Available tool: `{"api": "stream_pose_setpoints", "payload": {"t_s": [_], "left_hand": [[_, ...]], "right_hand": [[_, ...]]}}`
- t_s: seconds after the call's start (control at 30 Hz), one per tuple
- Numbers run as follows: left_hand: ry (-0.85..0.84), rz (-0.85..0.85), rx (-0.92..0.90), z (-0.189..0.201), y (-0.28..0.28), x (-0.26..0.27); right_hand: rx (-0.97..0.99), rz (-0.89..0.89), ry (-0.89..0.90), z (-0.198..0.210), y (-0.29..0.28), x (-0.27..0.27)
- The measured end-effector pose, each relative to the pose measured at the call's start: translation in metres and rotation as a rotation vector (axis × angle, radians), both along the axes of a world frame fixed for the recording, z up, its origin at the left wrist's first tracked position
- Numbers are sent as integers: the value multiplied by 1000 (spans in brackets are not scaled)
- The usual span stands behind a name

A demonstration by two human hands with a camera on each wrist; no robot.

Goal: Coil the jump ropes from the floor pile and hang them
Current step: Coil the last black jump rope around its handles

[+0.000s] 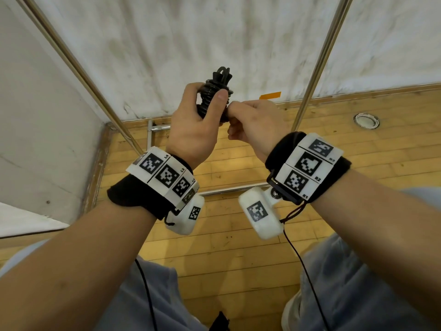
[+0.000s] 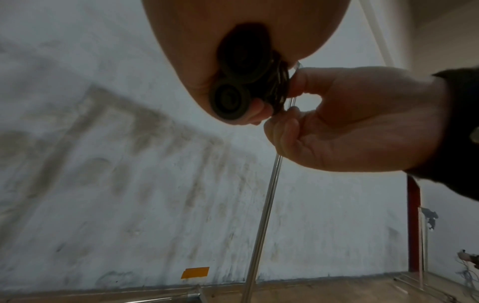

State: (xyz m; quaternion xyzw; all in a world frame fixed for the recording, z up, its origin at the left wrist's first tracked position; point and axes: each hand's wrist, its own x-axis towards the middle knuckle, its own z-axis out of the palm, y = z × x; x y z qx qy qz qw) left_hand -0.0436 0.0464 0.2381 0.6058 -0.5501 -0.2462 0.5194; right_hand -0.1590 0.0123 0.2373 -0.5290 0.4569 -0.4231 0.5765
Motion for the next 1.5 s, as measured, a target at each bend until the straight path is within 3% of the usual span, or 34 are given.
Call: {"api": "stream_pose_setpoints", "payload": {"t_s": [0.17,0.37,0.53,0.7,0.97,1.1,1.3,1.5], "left_hand": [[52,-61,22,1,3,-4],[126,-122,175,-10,3,0],[324,-124,306,-12,-2,8],[188,-14,181,-13,0,1],[290,-29,162,-7,0,10],[280,-42,155,-10,1,11],[210,12,128,-9,-1,15],[190,-5,95,-1,-1,9]], "right_hand": [[39,-148,9,-1,-11,-8],[43,-44,5,-16,-6,-2],[66,-14,11,-22,-2,4],[49,-9,53,-25,-1,11],[230,-100,-112,-23,-17,-3],[169,-75,-69,-25,-15,0],[99,135,-56,-17,-9,1],[11,-1,1,-17,-12,0]]}}
